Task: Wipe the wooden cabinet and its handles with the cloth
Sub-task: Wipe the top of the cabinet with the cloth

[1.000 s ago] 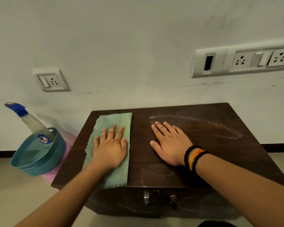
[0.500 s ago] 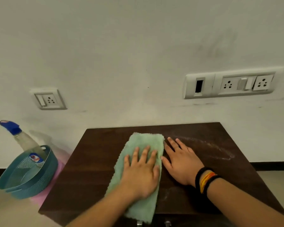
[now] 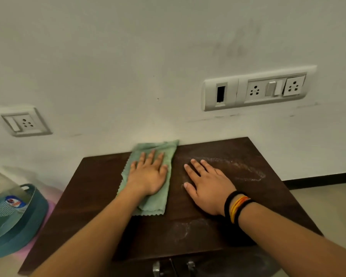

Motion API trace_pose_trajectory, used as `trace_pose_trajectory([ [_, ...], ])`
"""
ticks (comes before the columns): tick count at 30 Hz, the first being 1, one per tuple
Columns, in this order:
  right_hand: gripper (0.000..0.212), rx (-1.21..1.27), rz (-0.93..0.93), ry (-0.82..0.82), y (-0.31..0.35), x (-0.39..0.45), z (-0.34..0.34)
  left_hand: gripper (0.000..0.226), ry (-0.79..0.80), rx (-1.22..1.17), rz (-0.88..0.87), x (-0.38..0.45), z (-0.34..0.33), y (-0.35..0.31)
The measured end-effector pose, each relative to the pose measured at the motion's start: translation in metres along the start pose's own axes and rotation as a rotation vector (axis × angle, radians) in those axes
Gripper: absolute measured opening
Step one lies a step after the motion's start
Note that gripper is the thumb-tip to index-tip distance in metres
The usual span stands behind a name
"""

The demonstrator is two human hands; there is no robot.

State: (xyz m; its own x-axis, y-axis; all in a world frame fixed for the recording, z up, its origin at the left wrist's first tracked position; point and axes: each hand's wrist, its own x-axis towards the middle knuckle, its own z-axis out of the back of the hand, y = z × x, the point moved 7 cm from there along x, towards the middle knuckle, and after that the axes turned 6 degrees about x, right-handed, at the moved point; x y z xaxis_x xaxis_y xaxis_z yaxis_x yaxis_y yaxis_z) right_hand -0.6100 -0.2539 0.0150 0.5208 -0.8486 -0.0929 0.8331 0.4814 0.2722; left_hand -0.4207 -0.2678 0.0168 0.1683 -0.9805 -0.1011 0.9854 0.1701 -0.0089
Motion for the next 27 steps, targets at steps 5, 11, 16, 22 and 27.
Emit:
trace_pose_trajectory([
  [5, 0.065, 0.006, 0.019, -0.011, -0.007, -0.004, -0.003, 0.063, -0.107, 0.052, -0.041, -0.092, -0.018, -0.022],
  [11, 0.065, -0.011, -0.019, 0.036, -0.014, -0.007, -0.004, 0.060, -0.028, 0.012, -0.079, -0.011, -0.007, -0.032],
  [16, 0.066, -0.002, -0.012, 0.042, -0.022, -0.009, -0.002, 0.061, -0.081, 0.049, -0.078, -0.104, -0.024, -0.042],
  [22, 0.064, 0.005, -0.037, 0.034, -0.040, -0.014, 0.002, 0.058, -0.014, 0.001, -0.103, -0.037, -0.010, -0.052],
  [27, 0.064, 0.004, -0.025, 0.017, -0.054, -0.018, 0.006, 0.059, -0.074, 0.046, -0.122, -0.115, -0.026, -0.075],
])
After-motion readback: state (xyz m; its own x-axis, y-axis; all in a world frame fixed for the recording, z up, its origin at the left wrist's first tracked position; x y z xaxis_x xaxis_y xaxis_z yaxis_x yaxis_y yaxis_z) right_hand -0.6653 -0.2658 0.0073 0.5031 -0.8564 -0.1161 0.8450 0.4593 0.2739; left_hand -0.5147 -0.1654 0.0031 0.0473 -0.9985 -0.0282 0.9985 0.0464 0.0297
